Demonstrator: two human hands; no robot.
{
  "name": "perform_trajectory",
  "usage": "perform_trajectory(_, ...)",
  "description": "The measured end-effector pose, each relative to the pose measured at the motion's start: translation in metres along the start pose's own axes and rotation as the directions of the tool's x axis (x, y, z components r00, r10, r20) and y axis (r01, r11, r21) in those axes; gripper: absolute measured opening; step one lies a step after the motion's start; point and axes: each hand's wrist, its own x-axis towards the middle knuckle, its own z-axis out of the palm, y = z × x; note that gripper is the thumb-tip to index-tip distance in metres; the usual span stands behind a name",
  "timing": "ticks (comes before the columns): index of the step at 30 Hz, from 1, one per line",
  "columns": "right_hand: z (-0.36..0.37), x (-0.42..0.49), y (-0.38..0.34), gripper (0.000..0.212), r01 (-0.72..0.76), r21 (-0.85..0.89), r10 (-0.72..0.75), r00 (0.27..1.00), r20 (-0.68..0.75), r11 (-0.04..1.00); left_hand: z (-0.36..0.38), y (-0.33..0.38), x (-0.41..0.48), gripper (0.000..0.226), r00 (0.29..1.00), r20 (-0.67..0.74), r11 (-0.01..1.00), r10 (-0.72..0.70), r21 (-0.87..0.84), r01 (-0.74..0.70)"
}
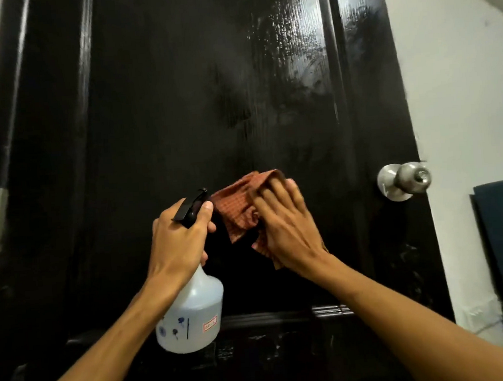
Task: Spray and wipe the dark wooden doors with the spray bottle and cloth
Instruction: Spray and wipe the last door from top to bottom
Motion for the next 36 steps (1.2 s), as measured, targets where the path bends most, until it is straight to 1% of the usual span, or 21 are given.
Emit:
perform_trajectory(2,-0.012,-0.019,0.034,0.079,-0.348,0.011,0.348,0.935,-0.070,0.937,0.012,0.003,-0.008,0.025,0.999,0.046,1.000,-0.005,-0.009,0.005)
perform_trajectory(4,-0.019,-0.036,0.047,0.082,-0.515,-0.008,0.513,0.855,-0.081,0.857,0.026,0.007,-0.015,0.024,0.997,0.076,1.000,-0.008,-0.023,0.010)
perform_trajectory(7,-0.009,-0.079,0.043,0.097,-0.279,-0.027,0.279,0.960,-0.025,0.960,0.051,0.019,-0.027,0.025,0.994,0.111,0.998,-0.003,-0.063,0.010)
perform_trajectory(9,-0.009,-0.104,0.056,0.091,-0.225,-0.018,0.223,0.972,-0.076,0.974,0.065,0.025,-0.036,0.025,0.990,0.141,0.996,-0.004,-0.084,0.016)
perform_trajectory(10,-0.011,-0.116,0.068,0.085,-0.320,0.023,0.321,0.941,-0.103,0.947,0.073,0.029,-0.041,0.024,0.987,0.159,0.995,-0.007,-0.094,0.022)
perform_trajectory(12,-0.018,-0.132,0.081,0.082,-0.587,0.120,0.599,0.787,-0.148,0.800,0.087,0.034,-0.050,0.023,0.980,0.198,0.994,-0.010,-0.108,0.032)
perform_trajectory(13,-0.019,-0.138,0.084,0.081,-0.649,0.136,0.663,0.732,-0.155,0.748,0.094,0.036,-0.053,0.022,0.976,0.215,0.992,-0.012,-0.117,0.038)
perform_trajectory(17,-0.011,-0.170,0.103,0.068,-0.419,0.097,0.428,0.899,-0.094,0.903,0.122,0.045,-0.066,0.020,0.963,0.268,0.988,-0.008,-0.148,0.050)
perform_trajectory(18,-0.011,-0.174,0.113,0.066,-0.469,0.118,0.481,0.869,-0.119,0.875,0.128,0.045,-0.069,0.020,0.961,0.277,0.987,-0.009,-0.153,0.053)
perform_trajectory(21,-0.013,-0.177,0.116,0.061,-0.756,0.276,0.803,0.581,-0.134,0.594,0.143,0.046,-0.080,0.019,0.950,0.312,0.982,-0.021,-0.171,0.078)
perform_trajectory(22,-0.013,-0.179,0.108,0.062,-0.739,0.273,0.782,0.614,-0.104,0.616,0.147,0.046,-0.084,0.019,0.946,0.324,0.982,-0.024,-0.171,0.084)
perform_trajectory(24,-0.009,-0.194,0.096,0.066,-0.528,0.216,0.549,0.834,-0.049,0.821,0.154,0.045,-0.090,0.018,0.941,0.337,0.982,-0.028,-0.168,0.089)
perform_trajectory(25,-0.007,-0.201,0.100,0.067,-0.450,0.204,0.467,0.884,-0.038,0.869,0.156,0.045,-0.093,0.018,0.940,0.341,0.982,-0.031,-0.166,0.093)
perform_trajectory(26,-0.007,-0.205,0.108,0.067,-0.475,0.218,0.497,0.865,-0.062,0.853,0.158,0.044,-0.095,0.018,0.938,0.345,0.981,-0.036,-0.165,0.098)
perform_trajectory(28,-0.007,-0.202,0.113,0.064,-0.713,0.318,0.772,0.627,-0.110,0.625,0.158,0.043,-0.098,0.019,0.937,0.347,0.981,-0.047,-0.160,0.108)
perform_trajectory(29,-0.007,-0.198,0.105,0.063,-0.765,0.346,0.831,0.549,-0.091,0.543,0.157,0.042,-0.100,0.019,0.937,0.344,0.982,-0.053,-0.153,0.112)
perform_trajectory(30,-0.007,-0.196,0.091,0.064,-0.738,0.326,0.791,0.609,-0.056,0.591,0.155,0.040,-0.102,0.020,0.939,0.338,0.983,-0.063,-0.144,0.118)
perform_trajectory(32,-0.005,-0.202,0.064,0.073,-0.470,0.277,0.477,0.878,0.047,0.838,0.148,0.034,-0.106,0.020,0.942,0.324,0.982,-0.086,-0.135,0.135)
perform_trajectory(33,-0.004,-0.205,0.059,0.076,-0.361,0.263,0.353,0.932,0.079,0.895,0.143,0.031,-0.109,0.020,0.942,0.321,0.981,-0.097,-0.129,0.145)
perform_trajectory(34,-0.003,-0.205,0.060,0.078,-0.336,0.257,0.329,0.942,0.073,0.906,0.138,0.026,-0.112,0.020,0.941,0.318,0.981,-0.111,-0.119,0.156)
perform_trajectory(36,0.002,-0.197,0.061,0.074,-0.516,0.296,0.538,0.843,0.008,0.804,0.124,0.015,-0.118,0.021,0.942,0.304,0.980,-0.142,-0.090,0.177)
